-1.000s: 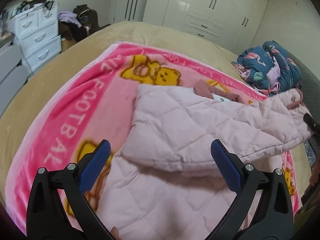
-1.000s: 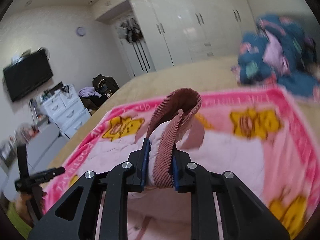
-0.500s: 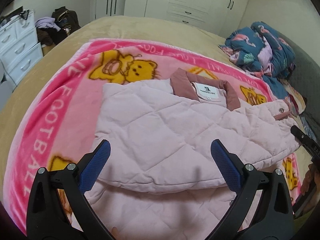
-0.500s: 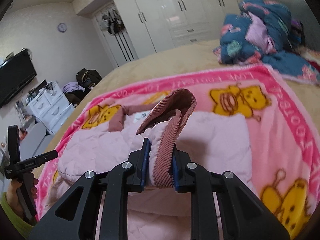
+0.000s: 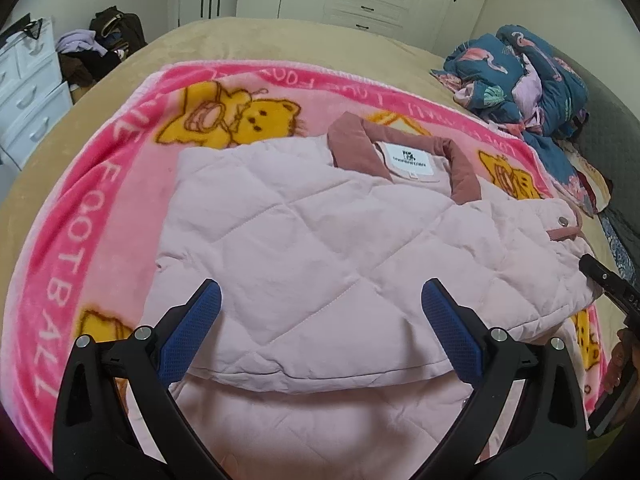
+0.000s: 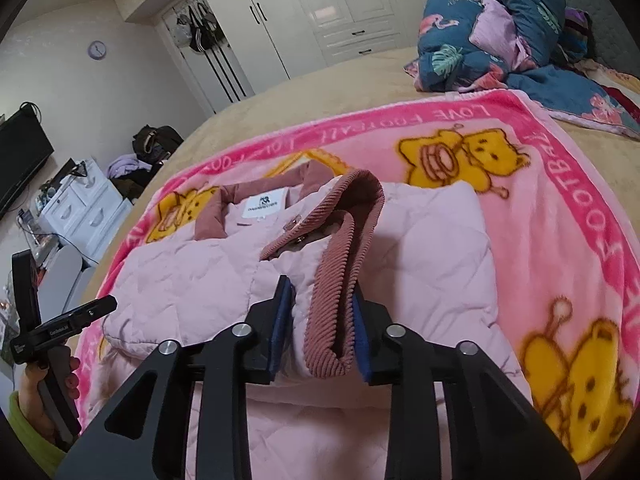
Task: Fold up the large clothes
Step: 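Lay the mauve edge across the jacket and open the right tool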
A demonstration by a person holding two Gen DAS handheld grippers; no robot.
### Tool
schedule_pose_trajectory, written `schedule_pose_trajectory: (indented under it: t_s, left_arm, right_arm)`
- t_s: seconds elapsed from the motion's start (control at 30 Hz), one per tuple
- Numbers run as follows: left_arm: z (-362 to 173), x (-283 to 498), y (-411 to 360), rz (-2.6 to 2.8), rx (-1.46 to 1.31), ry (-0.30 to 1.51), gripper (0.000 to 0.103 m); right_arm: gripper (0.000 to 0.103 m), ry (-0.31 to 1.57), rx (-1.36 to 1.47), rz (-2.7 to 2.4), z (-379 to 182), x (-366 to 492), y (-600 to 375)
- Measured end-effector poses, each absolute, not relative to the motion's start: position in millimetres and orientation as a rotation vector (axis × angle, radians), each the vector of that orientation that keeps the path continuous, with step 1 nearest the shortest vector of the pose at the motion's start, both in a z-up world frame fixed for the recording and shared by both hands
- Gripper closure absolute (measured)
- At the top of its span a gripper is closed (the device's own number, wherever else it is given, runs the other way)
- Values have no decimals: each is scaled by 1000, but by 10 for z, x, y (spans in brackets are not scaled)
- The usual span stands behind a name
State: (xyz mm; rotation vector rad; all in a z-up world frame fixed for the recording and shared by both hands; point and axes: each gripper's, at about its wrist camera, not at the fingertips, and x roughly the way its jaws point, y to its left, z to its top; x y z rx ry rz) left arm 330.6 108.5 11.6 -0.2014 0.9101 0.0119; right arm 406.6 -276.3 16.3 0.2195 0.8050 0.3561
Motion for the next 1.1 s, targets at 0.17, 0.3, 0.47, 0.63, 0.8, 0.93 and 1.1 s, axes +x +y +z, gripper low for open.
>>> schedule_pose_trajectory:
  t_s: [0.17, 0.3, 0.47, 0.63, 0.8, 0.93, 1.1]
  left_arm:
    - [99, 3313, 1051, -3, -176, 915, 9]
    - [0, 3335, 1079, -8, -186, 929, 9]
    - [-262, 3376, 1039, 7, -132, 999, 9]
    - [-409, 3361, 1045, 14, -122, 1005, 8]
    - [-421, 3340, 1068, 6, -136, 1001, 8]
    - [-430, 3341, 1065, 0, -136, 998, 8]
    - [-424, 3335, 1060, 1, -136, 1002, 8]
  right_arm:
    - [48, 756, 194, 302, 284, 3971, -2809]
    - [48, 734, 148, 328, 375, 3893, -2696]
    - [47, 751, 53, 417, 370, 3838, -2333]
    - [45, 807, -31, 467, 219, 3897, -1970]
    - [45, 911, -91, 428, -86, 4059, -1757]
    - [42, 990, -87, 386, -424, 4162, -1736]
    - [41, 979, -76, 363, -535, 4138, -1727]
